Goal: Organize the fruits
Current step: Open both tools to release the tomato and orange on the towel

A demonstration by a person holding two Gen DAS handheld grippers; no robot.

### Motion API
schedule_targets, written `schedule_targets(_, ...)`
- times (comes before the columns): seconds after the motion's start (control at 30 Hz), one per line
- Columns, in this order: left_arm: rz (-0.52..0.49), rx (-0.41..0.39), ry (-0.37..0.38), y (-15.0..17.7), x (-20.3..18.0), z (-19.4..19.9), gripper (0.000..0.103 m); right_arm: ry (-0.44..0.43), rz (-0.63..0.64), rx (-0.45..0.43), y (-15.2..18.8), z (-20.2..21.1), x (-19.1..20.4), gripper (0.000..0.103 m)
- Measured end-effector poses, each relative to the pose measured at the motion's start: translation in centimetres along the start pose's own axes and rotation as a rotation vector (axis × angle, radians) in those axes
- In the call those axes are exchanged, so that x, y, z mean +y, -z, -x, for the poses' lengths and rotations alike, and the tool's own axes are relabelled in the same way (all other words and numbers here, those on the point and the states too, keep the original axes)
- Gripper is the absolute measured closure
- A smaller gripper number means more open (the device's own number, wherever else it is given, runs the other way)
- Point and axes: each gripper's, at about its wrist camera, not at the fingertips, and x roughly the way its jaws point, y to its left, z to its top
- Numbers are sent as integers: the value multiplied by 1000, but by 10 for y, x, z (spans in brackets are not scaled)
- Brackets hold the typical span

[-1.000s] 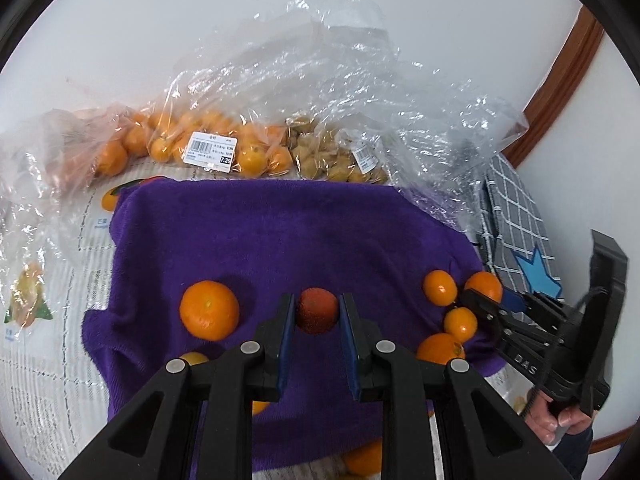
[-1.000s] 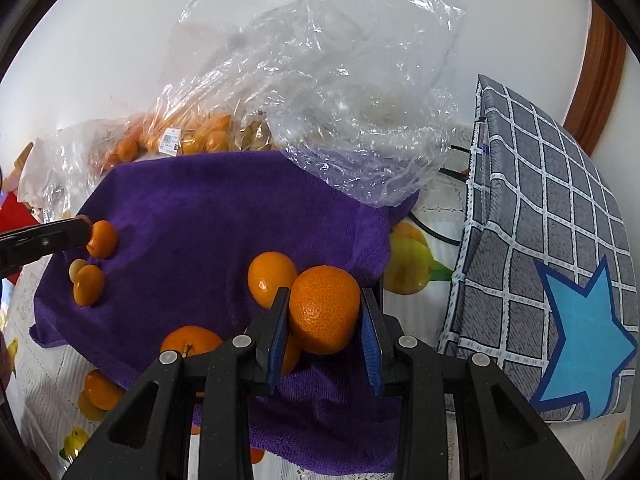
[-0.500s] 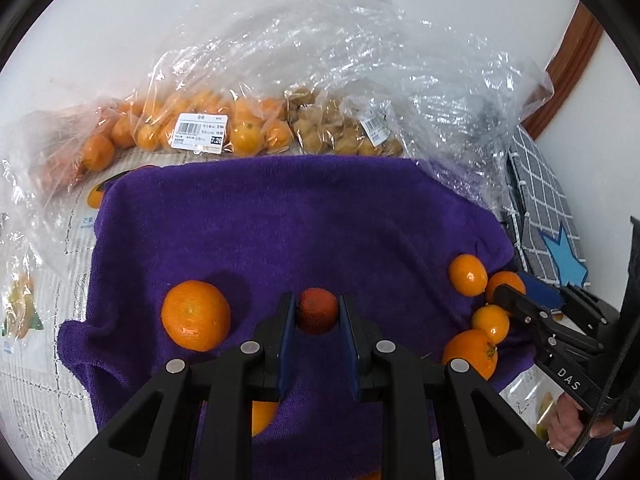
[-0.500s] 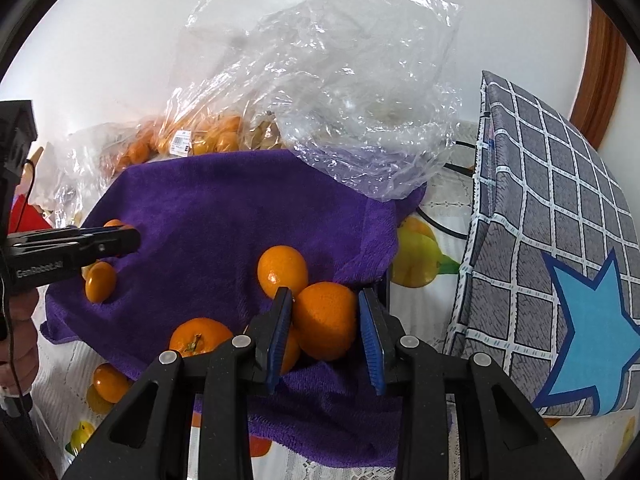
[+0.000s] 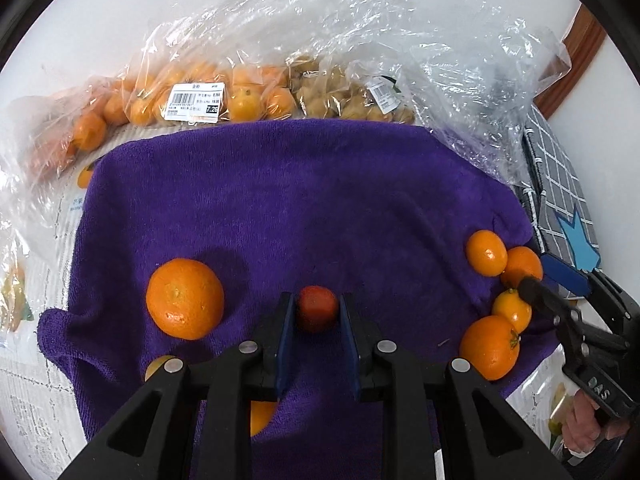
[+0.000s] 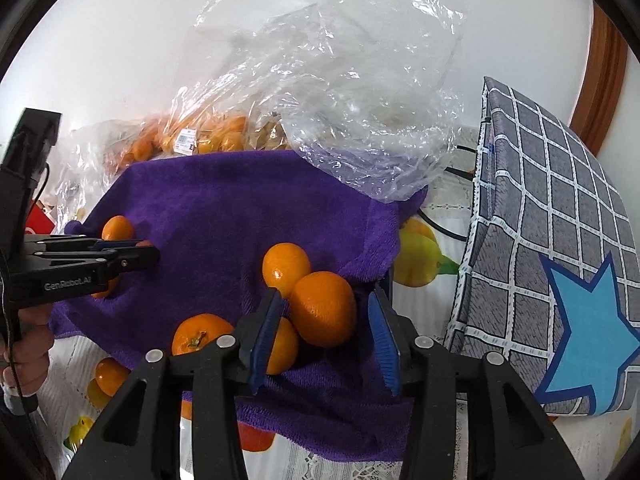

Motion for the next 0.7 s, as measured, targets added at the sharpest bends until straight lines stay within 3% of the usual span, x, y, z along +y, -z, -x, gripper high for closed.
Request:
schedule_targets(0.03, 1, 0, 2, 0, 0, 2, 70, -9, 0, 1, 0, 1, 1, 48)
schedule_targets(0.1, 5, -8, 5, -1, 1, 7, 67, -9, 8, 2, 1, 4, 5, 42)
schedule_targets(0.4, -2, -99, -2, 6, 2, 52, 63, 49, -10, -43, 4, 38, 17, 40)
schedule_targets(0.7, 62, -137, -3, 38, 32, 89, 63, 61, -89, -82, 26, 78, 16, 40)
